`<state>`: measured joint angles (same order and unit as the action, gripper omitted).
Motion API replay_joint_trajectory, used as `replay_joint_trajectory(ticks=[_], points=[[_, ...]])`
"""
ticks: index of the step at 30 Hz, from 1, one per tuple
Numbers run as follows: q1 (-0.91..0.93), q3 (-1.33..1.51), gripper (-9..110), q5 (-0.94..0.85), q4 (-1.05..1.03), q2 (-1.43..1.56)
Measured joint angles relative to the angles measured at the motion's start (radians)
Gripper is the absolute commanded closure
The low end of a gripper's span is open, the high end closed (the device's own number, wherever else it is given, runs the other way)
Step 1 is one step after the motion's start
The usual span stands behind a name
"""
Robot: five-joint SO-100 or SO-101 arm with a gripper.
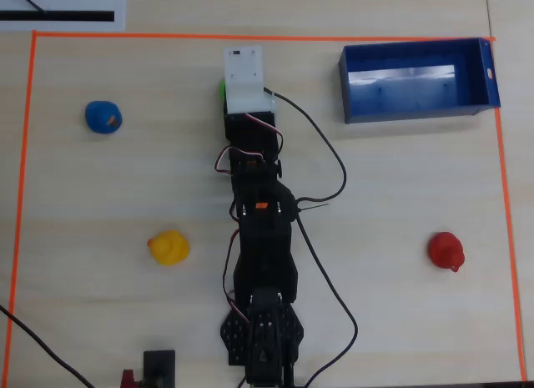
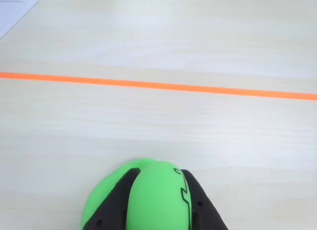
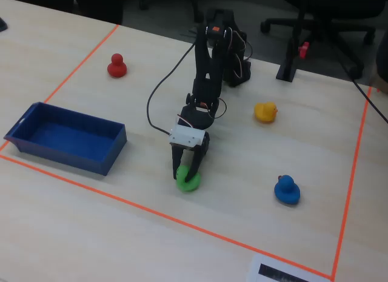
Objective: Grasp green duck and put it into box.
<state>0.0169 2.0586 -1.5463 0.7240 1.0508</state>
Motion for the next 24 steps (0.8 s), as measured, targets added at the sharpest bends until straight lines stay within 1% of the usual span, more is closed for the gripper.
replay_joint_trajectory(ticks=[5,7,15,19,24], points=[[0.012,-0.008,101,0.038,-0.150,0.077],[0.031,-0.008,101,0.092,-0.241,0.138],[0.156,-0.028,101,0.293,-0.782,0.534],[0.239,-0.133,101,0.351,-1.032,0.638],[0.351,-0.377,101,0.400,-1.322,0.594]])
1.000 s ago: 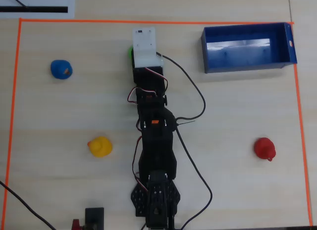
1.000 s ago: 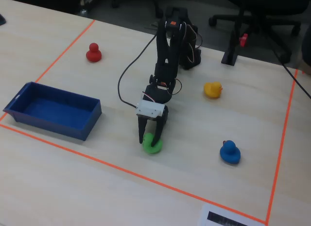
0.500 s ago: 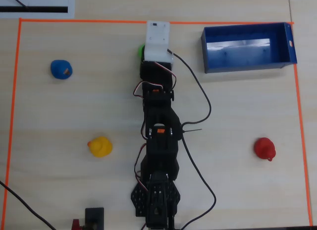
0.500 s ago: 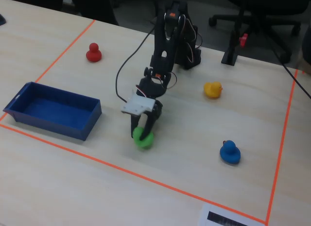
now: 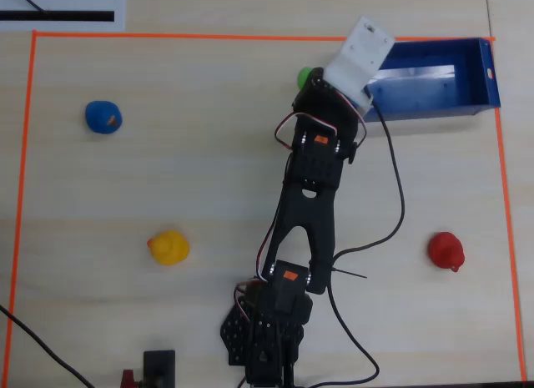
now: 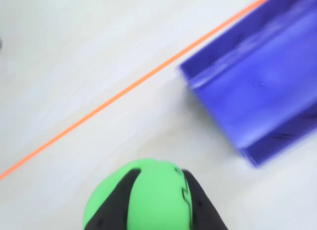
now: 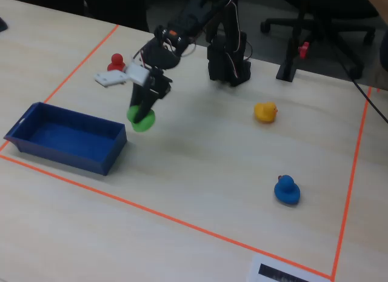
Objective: Grasp green duck and put it into box.
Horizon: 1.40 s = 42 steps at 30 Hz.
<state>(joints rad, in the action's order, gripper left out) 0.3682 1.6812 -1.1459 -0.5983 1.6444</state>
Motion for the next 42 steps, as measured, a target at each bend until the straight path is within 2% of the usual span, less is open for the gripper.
replay_joint_trajectory(ticks=[5,14,20,34,42], points=[[0.106,-0.318,101,0.008,-0.149,-0.193],[0.236,-0.899,101,0.005,-0.152,-0.653],[0.290,-1.154,101,-0.038,-0.115,-0.910],[0.311,-1.318,101,-0.086,-0.075,-1.134],[0.310,-1.319,92,-0.169,-0.054,-1.175]])
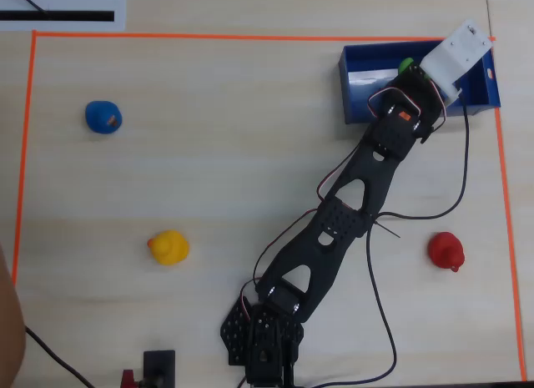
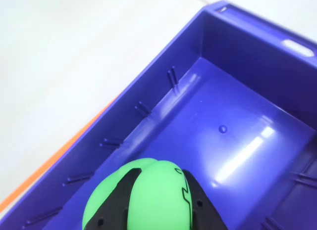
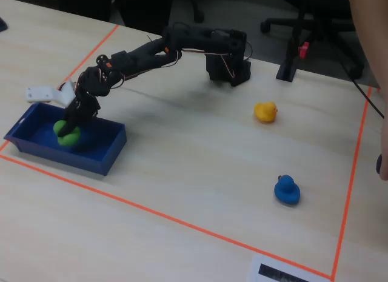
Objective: Grasp green duck and put it into box.
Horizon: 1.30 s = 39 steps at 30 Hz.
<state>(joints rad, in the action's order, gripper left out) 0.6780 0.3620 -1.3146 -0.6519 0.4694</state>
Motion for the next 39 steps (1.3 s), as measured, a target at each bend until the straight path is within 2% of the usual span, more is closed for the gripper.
replay_joint_trajectory(ticks=[16,20,23,26,30,39], points=[[-0.008,0.000,82,-0.008,0.049,-0.012],[-0.008,0.000,84,-0.008,0.048,-0.011],[-0.014,0.000,90,-0.008,-0.011,0.040],[-0.046,0.000,101,-0.008,-0.118,0.153],[-0.132,0.060,101,-0.008,-0.278,0.362],[-0.357,0.652,101,0.031,-0.546,0.971]])
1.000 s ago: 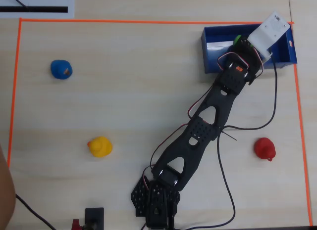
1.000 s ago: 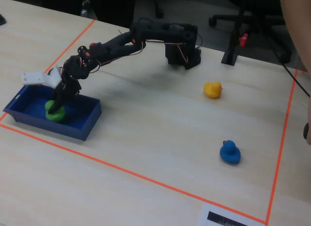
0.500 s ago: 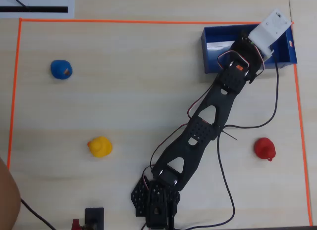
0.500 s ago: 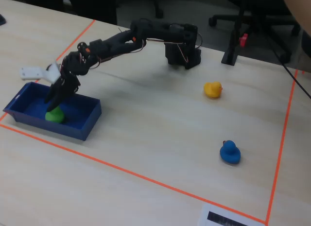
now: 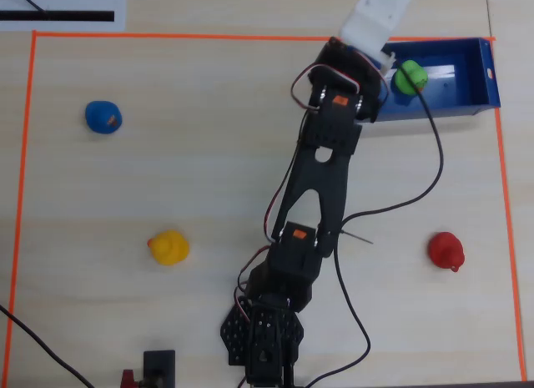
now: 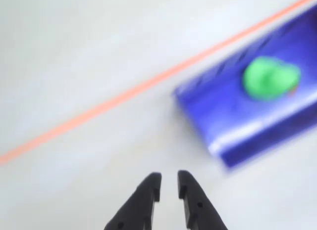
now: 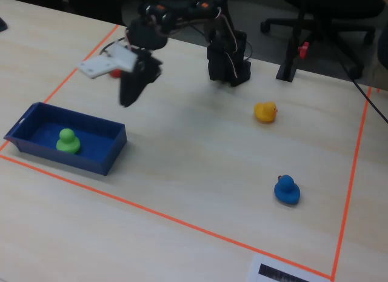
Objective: Grasp green duck and put it into box.
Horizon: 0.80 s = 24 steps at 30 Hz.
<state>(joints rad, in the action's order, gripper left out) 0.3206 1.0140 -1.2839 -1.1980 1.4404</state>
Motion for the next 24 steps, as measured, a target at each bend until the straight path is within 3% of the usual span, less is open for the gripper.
replay_joint_trajectory(ticks=[6,15,24], points=[[-0.107,0.477,101,0.008,-0.072,0.430],[-0.117,1.278,101,-0.106,0.144,1.046],[-0.072,1.772,101,-0.189,0.170,1.471]])
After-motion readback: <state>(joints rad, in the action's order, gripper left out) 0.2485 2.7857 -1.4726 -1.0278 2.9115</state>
